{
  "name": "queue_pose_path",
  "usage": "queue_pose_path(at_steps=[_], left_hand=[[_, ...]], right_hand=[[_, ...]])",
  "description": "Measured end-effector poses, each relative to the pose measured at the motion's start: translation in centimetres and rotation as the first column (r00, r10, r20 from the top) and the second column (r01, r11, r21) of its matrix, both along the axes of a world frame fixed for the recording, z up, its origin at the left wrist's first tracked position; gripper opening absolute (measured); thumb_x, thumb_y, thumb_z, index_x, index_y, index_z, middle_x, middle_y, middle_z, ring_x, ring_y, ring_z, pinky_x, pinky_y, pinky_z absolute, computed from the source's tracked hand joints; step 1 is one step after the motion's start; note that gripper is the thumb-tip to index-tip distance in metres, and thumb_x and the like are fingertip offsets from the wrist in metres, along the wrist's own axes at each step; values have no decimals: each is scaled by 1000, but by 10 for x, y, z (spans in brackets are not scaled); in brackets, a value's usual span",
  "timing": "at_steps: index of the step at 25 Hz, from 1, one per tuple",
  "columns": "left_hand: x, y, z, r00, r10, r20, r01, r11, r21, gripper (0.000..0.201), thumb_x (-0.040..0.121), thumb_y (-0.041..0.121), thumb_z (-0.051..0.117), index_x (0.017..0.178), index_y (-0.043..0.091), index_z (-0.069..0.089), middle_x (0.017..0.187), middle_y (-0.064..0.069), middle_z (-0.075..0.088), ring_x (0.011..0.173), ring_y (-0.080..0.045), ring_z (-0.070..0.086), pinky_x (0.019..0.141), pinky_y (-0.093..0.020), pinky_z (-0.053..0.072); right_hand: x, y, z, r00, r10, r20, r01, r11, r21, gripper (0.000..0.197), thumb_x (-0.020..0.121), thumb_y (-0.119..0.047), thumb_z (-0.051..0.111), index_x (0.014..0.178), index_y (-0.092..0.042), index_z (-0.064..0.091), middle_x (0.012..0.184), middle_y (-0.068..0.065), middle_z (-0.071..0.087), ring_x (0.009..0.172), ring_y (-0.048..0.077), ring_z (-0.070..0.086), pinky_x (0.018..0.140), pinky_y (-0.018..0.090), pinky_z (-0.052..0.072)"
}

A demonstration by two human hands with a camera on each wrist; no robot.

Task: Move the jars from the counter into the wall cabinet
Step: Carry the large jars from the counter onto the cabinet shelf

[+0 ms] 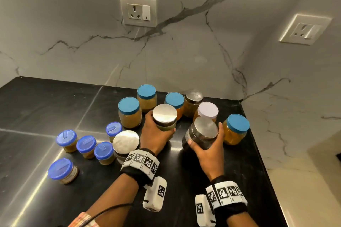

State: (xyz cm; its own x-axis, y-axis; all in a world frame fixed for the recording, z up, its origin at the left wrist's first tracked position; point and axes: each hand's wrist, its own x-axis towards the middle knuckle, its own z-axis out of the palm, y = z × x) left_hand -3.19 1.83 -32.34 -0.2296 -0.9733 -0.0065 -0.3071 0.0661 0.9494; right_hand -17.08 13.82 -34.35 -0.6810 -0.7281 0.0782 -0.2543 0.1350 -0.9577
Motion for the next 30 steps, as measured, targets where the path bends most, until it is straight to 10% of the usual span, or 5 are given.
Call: queue_pose_path(at_steps=[7, 16, 24, 30], left_hand=[[2, 23, 75, 958, -201, -203, 153, 962, -228, 91, 64, 27, 84, 135, 20, 27, 133, -3, 50, 115, -13, 51, 97, -31, 42], [10, 23, 210, 898, -379, -223, 170, 767, -618, 82, 68, 34, 78, 131, 23, 28, 113, 11, 49, 99, -14, 57, 79, -36, 52], [36, 26, 304, 869, -424, -257, 130, 695, -707, 98, 66, 37, 79, 140, 32, 15, 99, 13, 53, 83, -2, 59, 66, -23, 48], [64, 27, 372, 891, -375, -257, 58, 654, -754, 89, 60, 51, 80, 129, 43, 24, 101, 12, 59, 88, -8, 63, 74, -32, 54]], right_hand=[[1, 30, 65, 958, -226, -179, 175, 949, -263, 114, 62, -40, 84, 141, -52, 3, 149, 7, 31, 129, 17, 44, 101, 38, 46], [-11, 42, 240, 886, -315, -339, 116, 861, -496, 102, 74, -23, 77, 147, -32, 6, 116, -24, 50, 107, 16, 60, 94, 47, 50], [5, 43, 334, 775, -267, -573, -40, 884, -466, 76, 63, -54, 71, 129, -40, 37, 101, -29, 56, 88, -3, 63, 65, 8, 51], [11, 47, 406, 665, -324, -673, -79, 865, -495, 72, 56, -59, 72, 116, -40, 36, 94, -24, 59, 83, 0, 64, 62, 13, 52]])
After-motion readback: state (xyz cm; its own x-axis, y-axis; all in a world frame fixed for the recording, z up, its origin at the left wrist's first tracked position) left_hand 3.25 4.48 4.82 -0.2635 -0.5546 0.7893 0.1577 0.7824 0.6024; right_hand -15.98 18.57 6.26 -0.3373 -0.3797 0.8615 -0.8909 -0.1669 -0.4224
